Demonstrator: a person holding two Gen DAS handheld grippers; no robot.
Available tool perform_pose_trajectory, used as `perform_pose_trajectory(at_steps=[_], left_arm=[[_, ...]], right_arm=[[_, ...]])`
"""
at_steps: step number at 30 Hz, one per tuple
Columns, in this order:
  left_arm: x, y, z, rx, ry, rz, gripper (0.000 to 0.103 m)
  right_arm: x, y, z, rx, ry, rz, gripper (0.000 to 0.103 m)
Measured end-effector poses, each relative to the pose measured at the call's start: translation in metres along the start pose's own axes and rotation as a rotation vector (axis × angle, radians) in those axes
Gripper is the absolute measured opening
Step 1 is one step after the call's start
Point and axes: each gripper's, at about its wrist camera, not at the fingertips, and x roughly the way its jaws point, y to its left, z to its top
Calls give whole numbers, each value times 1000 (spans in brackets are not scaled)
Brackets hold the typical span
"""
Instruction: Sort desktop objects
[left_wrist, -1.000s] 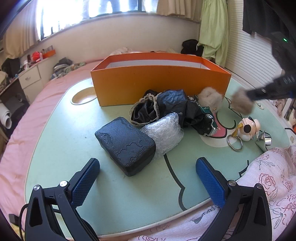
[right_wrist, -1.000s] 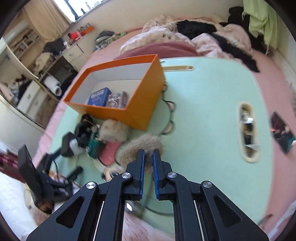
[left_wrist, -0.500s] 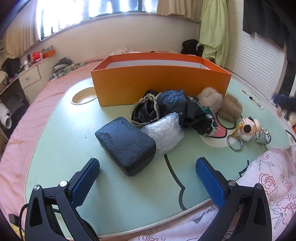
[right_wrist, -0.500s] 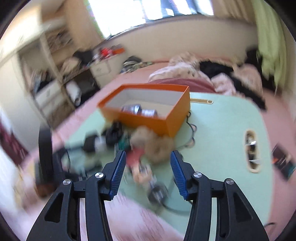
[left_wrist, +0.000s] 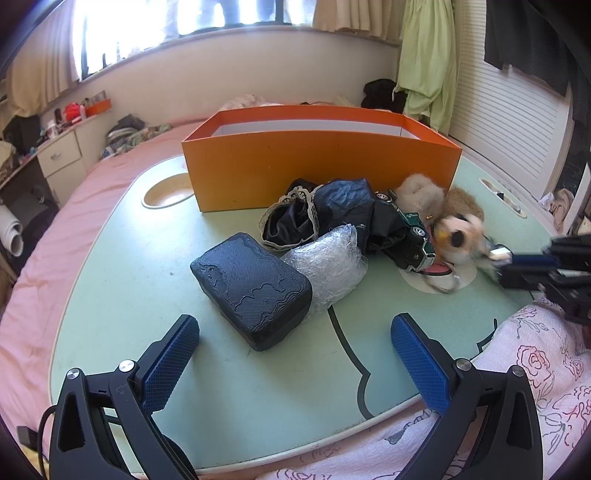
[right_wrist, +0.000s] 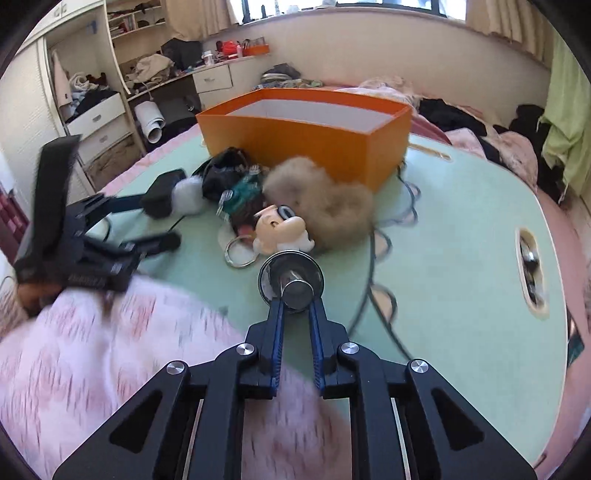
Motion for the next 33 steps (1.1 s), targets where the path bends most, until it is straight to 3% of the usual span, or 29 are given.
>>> perform_pose_trajectory(at_steps=[6, 9, 10, 11, 14, 17, 19, 22, 24, 29, 33], left_arm=[[0, 0, 0, -1, 0, 1, 103], [0, 0, 0, -2, 0, 1, 103], [0, 0, 0, -3, 0, 1, 103], [0, 0, 0, -3, 1, 2, 103], [0, 0, 0, -4, 1, 2, 103], [0, 0, 0, -4, 1, 3, 103], [0, 0, 0, -3, 3, 5, 103], [0, 0, -1, -4, 3, 5, 103], [1, 0, -1, -5, 3, 5, 103], [1, 1, -1, -7, 4, 6, 103], [1, 1, -1, -8, 3, 7, 103]], right_arm=[[-2, 9, 20, -19, -91, 29, 18], [-20, 11, 8, -16, -153, 59, 44], [-25, 13, 4, -17, -173, 62, 61], [-33, 14, -3, -15, -203, 63, 72], [-44, 9, -20, 21, -245, 55, 74], [-37, 5, -29, 43, -201, 14, 74], [-19, 3, -30, 49, -121, -33, 74], [-7, 9, -26, -10, -91, -128, 83], [-7, 10, -26, -11, -91, -125, 84], [-6, 5, -25, 3, -86, -134, 98], [-5, 0, -24, 9, -79, -137, 102]])
